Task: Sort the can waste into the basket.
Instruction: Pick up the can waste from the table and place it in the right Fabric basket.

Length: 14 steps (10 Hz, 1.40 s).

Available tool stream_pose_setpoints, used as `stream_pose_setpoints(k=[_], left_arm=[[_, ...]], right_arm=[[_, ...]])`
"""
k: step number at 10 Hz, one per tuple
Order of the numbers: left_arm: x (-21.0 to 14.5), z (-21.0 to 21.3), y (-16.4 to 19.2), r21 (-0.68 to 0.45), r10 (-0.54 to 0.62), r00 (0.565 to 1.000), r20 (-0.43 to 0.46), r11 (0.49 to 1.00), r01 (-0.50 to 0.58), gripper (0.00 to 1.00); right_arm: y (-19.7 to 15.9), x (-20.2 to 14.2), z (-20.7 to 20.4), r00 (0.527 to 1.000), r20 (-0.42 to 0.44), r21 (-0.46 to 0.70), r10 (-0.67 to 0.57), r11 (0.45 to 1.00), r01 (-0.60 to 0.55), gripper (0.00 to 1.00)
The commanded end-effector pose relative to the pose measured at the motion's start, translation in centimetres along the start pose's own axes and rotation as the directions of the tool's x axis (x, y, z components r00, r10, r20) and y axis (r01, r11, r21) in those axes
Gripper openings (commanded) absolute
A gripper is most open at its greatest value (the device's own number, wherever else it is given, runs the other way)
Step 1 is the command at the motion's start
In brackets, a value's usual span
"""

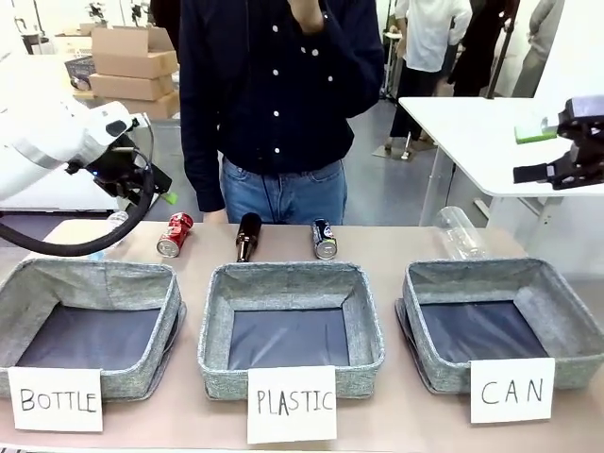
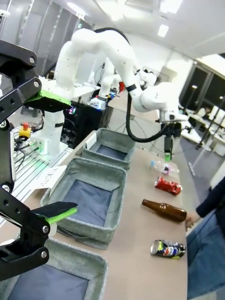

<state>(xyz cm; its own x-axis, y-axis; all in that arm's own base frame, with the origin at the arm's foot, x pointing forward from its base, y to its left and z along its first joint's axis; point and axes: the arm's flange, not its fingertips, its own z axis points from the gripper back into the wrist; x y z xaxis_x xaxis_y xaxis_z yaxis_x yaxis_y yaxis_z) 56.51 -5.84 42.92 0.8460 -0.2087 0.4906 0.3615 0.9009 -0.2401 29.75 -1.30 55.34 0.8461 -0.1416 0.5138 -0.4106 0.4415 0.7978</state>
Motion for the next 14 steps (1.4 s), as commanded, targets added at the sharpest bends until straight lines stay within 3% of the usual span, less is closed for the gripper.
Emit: stream_pose_setpoints(k=[1,2,3,5,7,8,9,10,11,12,13,14], left_arm=[[-0.5,4.5,-1.9,-0.041,-0.057,0.993,0.102,0.997,0.061,1.00],[0.0,0.0,0.0,0.000,0.000,1.000,0.000,1.000,0.000,1.00],[-1.9,3.0,-0.4,-0.198,-0.085,0.995,-0.044,0.977,0.075,1.00],[-9.5,15.3,-1.3,-0.464,-0.190,0.968,0.161,0.851,0.244,1.00],[-18.3,25.2,-2.0,-0.445,-0.203,0.895,0.396,0.811,0.381,1.00],[-22.7,28.8,-3.0,-0.401,-0.207,0.839,0.504,0.804,0.439,1.00],[-26.4,30.8,-3.9,-0.375,-0.194,0.752,0.630,0.772,0.513,1.00],[-29.5,32.0,-4.2,-0.335,-0.190,0.622,0.759,0.706,0.624,1.00],[-31.3,32.2,-3.5,-0.335,-0.157,0.537,0.829,0.631,0.700,1.00],[-31.2,31.8,-2.7,-0.360,-0.099,0.529,0.843,0.628,0.690,1.00],[-27.6,36.1,-2.8,-0.333,-0.193,0.635,0.748,0.718,0.611,1.00],[-27.6,36.1,-2.8,-0.333,-0.193,0.635,0.748,0.718,0.611,1.00]], right_arm=[[0.0,0.4,-0.2,0.999,0.014,0.022,0.029,0.999,-0.029,1.00],[0.0,0.4,-0.2,0.999,0.014,0.022,0.029,0.999,-0.029,1.00],[0.0,0.4,-0.2,0.999,0.014,0.022,0.029,0.999,-0.029,1.00],[0.0,0.4,-0.2,0.999,0.014,0.022,0.029,0.999,-0.029,1.00],[0.0,0.4,-0.2,0.999,0.014,0.022,0.029,0.999,-0.029,1.00],[0.0,0.4,-0.2,0.999,0.014,0.022,0.029,0.999,-0.029,1.00],[0.0,0.4,-0.2,0.999,0.014,0.022,0.029,0.999,-0.029,1.00],[0.0,0.4,-0.2,0.999,0.014,0.022,0.029,0.999,-0.029,1.00],[0.0,0.4,-0.2,0.999,0.014,0.022,0.029,0.999,-0.029,1.00],[0.0,0.4,-0.2,0.999,0.014,0.022,0.029,0.999,-0.029,1.00],[0.0,0.4,-0.2,0.999,0.014,0.022,0.029,0.999,-0.029,1.00],[0.0,0.4,-0.2,0.999,0.014,0.022,0.029,0.999,-0.029,1.00]])
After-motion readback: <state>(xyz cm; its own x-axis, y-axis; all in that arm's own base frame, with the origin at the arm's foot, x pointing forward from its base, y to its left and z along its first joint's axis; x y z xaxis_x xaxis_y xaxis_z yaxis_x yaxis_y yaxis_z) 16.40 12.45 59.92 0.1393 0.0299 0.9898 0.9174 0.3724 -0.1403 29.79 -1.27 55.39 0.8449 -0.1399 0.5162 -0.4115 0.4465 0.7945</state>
